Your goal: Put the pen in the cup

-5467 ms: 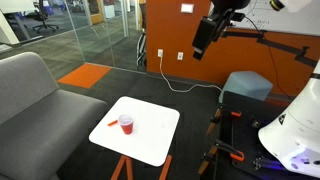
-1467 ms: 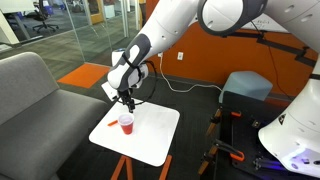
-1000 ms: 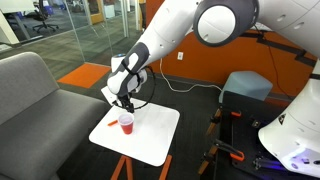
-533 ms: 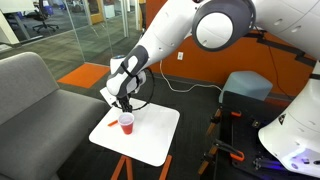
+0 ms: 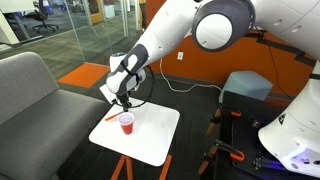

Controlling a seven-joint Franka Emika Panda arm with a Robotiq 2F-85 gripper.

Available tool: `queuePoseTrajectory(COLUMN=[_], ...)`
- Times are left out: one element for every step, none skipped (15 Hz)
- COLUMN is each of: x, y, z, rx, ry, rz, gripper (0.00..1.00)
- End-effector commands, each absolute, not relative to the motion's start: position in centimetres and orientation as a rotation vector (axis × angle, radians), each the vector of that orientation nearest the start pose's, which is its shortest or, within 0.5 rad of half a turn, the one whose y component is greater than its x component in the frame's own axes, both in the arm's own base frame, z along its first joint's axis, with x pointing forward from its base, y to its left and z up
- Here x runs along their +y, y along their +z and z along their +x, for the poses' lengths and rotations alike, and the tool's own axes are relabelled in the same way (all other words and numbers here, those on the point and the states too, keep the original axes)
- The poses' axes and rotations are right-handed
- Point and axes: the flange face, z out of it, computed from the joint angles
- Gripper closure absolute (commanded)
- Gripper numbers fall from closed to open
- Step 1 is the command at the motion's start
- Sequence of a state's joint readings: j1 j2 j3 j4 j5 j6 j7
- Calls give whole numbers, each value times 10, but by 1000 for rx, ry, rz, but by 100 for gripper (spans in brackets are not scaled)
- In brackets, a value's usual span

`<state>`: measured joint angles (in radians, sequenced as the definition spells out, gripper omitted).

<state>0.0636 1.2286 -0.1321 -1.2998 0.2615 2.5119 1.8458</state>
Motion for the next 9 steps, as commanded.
queuePoseTrajectory(x=[-37, -38, -38, -36, -34, -29, -23, -16, -9], y=[21, 33, 45, 58, 70, 81, 91, 101, 108], z=[713, 715, 716, 715, 715, 713, 712, 711, 710], rx=[2655, 2657, 2651, 2665, 2673, 2672, 2683, 2693, 2684], ry=[-57, -85, -113, -152, -186, -188, -208, -258, -295], rz=[-1678, -1714, -1778, -1850, -1912, -1991, -2057, -2120, -2193], gripper=[97, 97, 97, 97, 97, 97, 97, 97, 97])
